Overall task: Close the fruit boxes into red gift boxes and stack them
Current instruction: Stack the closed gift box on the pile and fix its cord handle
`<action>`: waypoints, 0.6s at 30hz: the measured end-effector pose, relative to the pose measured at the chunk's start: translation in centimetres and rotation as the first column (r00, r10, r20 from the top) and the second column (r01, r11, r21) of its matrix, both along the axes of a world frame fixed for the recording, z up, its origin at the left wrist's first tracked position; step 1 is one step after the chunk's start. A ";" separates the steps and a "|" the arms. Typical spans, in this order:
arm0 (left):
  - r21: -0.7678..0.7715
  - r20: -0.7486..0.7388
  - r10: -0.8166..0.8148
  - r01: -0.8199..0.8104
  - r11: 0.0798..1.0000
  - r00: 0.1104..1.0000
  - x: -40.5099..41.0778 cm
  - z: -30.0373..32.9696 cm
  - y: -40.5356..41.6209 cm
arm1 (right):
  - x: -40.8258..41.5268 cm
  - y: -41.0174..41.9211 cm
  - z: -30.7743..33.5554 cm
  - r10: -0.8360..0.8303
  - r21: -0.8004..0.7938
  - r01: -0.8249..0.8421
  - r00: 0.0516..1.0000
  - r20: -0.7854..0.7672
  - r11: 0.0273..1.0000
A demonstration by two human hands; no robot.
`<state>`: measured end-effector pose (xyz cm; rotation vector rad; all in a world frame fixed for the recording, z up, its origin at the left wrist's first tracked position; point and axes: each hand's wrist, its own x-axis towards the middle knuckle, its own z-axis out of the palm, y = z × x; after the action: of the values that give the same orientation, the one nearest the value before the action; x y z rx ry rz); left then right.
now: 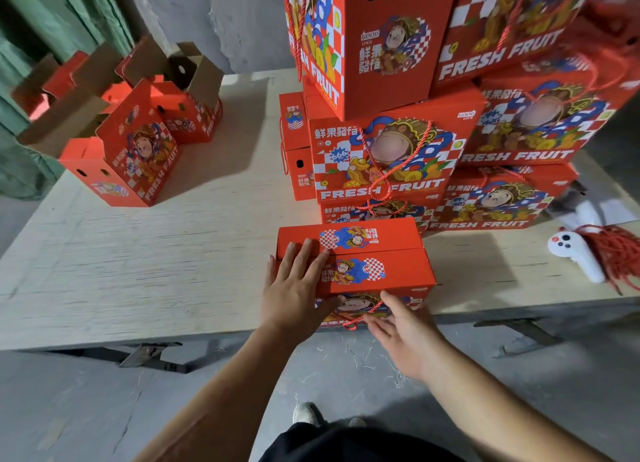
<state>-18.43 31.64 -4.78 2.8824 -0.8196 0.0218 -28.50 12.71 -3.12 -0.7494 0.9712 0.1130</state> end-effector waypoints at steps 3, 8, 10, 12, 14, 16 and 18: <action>-0.010 0.008 0.000 0.000 1.000 1.000 -0.5 0.4 -0.1 | 0.2 0.5 1.7 0.076 0.173 -0.072 0.997 -0.017 0.982; -0.140 0.011 -0.040 0.041 0.989 0.999 -1.4 0.7 0.6 | 0.6 0.4 5.3 0.207 0.075 -0.217 0.970 0.128 0.973; -0.227 -0.013 -0.088 0.083 0.970 0.996 -1.7 1.1 0.7 | 1.3 -0.4 7.9 0.248 -0.018 -0.253 0.928 0.278 0.967; -0.289 0.028 -0.197 0.197 0.937 0.980 -2.0 1.9 -0.1 | 2.4 -1.4 10.6 0.334 -0.110 -0.318 0.835 0.437 0.942; -0.415 0.023 -0.271 0.255 0.873 0.962 -2.5 3.0 -1.8 | 3.4 -2.9 12.5 0.499 -0.240 -0.438 0.732 0.465 0.866; -0.628 -0.202 -0.242 0.065 0.775 0.949 -2.6 4.9 -3.5 | 4.2 -4.8 13.7 0.774 -0.531 -0.594 0.597 0.213 0.605; -0.778 -0.382 -0.220 -0.184 0.600 0.898 -2.2 7.0 -4.4 | 5.1 -6.8 13.3 0.811 -0.777 -0.580 0.561 -0.162 0.246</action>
<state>-20.60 27.24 2.22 1.8836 -0.5357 -0.2109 -23.44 5.89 10.22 -1.9789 0.2546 0.3983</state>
